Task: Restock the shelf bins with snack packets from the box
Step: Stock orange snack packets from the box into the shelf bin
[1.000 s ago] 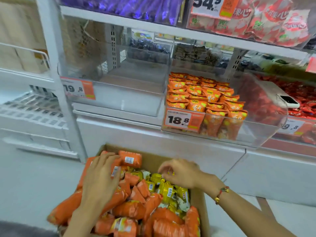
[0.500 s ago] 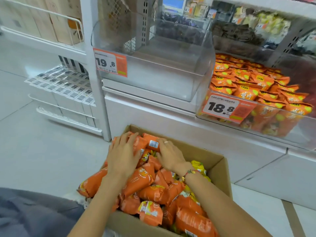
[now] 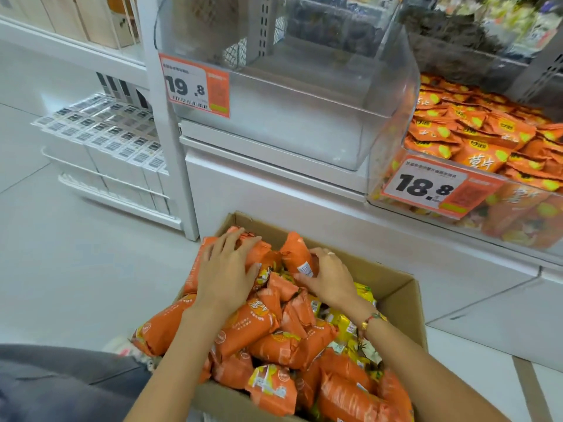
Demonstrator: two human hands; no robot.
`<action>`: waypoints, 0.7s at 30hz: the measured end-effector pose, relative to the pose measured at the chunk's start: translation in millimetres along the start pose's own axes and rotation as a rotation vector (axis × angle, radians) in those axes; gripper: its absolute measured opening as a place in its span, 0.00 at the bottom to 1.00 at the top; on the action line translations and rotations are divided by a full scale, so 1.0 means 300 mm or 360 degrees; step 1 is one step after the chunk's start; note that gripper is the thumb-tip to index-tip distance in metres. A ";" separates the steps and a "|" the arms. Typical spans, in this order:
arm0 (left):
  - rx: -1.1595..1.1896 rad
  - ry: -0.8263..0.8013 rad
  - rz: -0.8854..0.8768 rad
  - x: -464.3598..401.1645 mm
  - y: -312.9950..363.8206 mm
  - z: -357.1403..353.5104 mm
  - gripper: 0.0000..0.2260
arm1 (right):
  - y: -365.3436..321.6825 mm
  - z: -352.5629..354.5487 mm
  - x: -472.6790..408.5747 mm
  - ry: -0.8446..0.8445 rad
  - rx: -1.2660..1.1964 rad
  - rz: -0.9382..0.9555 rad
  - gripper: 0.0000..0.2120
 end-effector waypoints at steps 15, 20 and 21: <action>0.1723 -0.0705 0.0728 0.010 0.254 0.039 0.15 | -0.117 0.251 0.137 -0.0794 -0.1427 -0.0339 0.24; 0.1764 -0.0088 0.0907 -0.014 0.142 0.097 0.13 | -0.100 0.206 0.090 -0.0576 -0.1164 -0.0391 0.25; 0.1764 0.0023 0.0973 -0.018 0.104 0.108 0.12 | -0.091 0.171 0.070 -0.0577 -0.0973 -0.0361 0.23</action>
Point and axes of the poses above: each hand's wrist, its own x-axis away from the middle knuckle, its own z-axis out of the back of the hand, y = z × x, the point moved 6 cm from there along -x, towards the middle knuckle, and after that the axes turned 11 degrees about y, right-handed, at the moved point
